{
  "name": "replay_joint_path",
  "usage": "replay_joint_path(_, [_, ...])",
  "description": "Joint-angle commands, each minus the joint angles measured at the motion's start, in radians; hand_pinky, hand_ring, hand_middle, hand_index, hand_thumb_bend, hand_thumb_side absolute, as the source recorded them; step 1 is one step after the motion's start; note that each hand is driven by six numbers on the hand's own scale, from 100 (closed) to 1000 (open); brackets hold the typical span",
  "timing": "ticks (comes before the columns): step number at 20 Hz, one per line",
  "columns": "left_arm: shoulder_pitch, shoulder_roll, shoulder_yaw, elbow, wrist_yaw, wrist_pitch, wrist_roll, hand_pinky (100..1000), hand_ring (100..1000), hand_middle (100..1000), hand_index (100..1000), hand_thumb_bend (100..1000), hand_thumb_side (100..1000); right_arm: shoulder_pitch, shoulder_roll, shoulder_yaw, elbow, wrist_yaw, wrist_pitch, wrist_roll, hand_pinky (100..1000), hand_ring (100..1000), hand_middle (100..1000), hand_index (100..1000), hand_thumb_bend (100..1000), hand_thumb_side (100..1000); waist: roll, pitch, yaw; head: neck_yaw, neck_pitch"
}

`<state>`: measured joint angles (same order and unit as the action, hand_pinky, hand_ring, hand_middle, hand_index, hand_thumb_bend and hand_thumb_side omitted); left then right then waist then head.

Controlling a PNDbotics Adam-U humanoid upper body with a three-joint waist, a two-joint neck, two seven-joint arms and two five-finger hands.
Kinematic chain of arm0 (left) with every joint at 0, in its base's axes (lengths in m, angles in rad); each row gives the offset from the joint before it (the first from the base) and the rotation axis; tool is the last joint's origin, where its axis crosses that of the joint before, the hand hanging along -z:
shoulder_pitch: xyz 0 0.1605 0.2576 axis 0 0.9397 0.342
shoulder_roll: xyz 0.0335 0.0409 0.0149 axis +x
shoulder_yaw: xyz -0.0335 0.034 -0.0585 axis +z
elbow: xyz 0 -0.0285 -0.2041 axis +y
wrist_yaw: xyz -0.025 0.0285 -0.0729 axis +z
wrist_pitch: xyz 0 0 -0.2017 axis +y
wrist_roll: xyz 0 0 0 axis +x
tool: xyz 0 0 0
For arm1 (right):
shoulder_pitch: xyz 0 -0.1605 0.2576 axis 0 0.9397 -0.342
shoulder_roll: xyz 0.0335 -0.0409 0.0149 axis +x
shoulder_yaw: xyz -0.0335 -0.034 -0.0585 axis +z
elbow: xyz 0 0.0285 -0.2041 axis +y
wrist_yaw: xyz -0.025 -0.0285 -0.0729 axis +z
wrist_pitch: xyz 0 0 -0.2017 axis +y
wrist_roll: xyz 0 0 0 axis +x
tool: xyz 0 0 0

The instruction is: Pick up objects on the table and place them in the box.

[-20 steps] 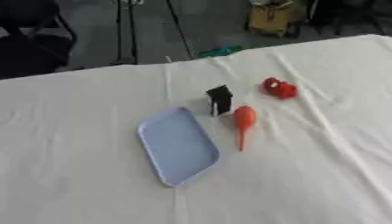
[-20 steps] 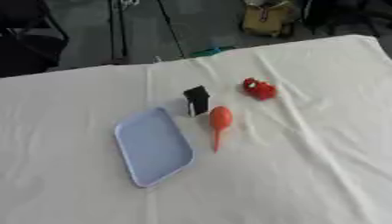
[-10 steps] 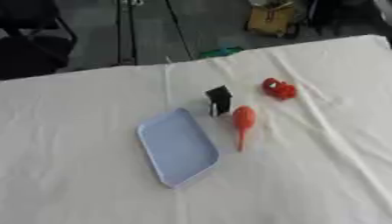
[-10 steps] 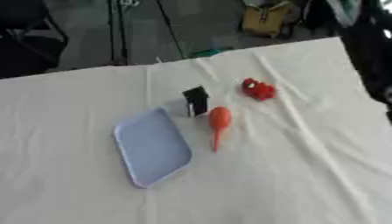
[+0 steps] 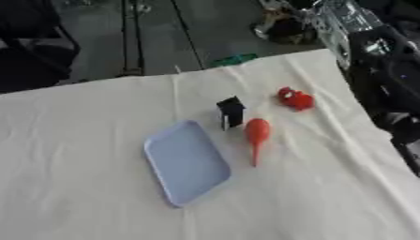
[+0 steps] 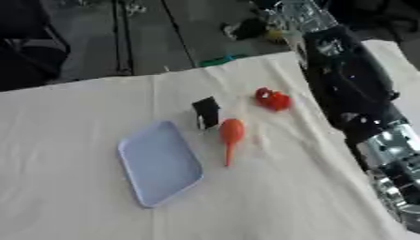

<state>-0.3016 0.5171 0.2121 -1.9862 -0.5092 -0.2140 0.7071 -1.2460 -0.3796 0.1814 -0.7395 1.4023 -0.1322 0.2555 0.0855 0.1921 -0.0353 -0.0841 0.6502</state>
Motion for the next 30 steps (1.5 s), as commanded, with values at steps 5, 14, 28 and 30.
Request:
replay_joint_path(5, [-0.019, 0.012, -0.001, -0.014, 0.010, -0.001, -0.013, 808, 881, 869, 788, 100, 880, -0.013, 0.035, 0.001, 0.030, 0.023, -0.034, 0.060, 966, 1000, 964, 974, 373, 1000, 0.001, -0.014, 0.004, -0.008, -0.009])
replay_joint_path(14, [-0.018, 0.006, -0.002, -0.014, 0.014, 0.002, -0.019, 806, 878, 866, 783, 100, 876, 0.013, 0.013, -0.044, 0.053, 0.086, 0.024, 0.017, 990, 1000, 951, 988, 446, 982, 0.000, -0.010, 0.008, -0.013, -0.021])
replay_joint_path(28, [-0.008, 0.002, 0.002, -0.014, 0.012, 0.008, -0.021, 805, 873, 863, 779, 100, 867, 0.059, -0.056, -0.075, 0.079, 0.004, 0.095, 0.118, 997, 1000, 936, 991, 553, 623, 0.002, -0.005, 0.000, -0.003, -0.012])
replay_joint_path(30, [-0.006, 0.001, 0.003, -0.014, 0.012, 0.009, -0.021, 805, 872, 863, 779, 100, 864, 0.066, -0.066, -0.074, 0.078, 0.006, 0.094, 0.143, 996, 1000, 910, 982, 558, 597, 0.002, -0.006, -0.001, -0.002, -0.011])
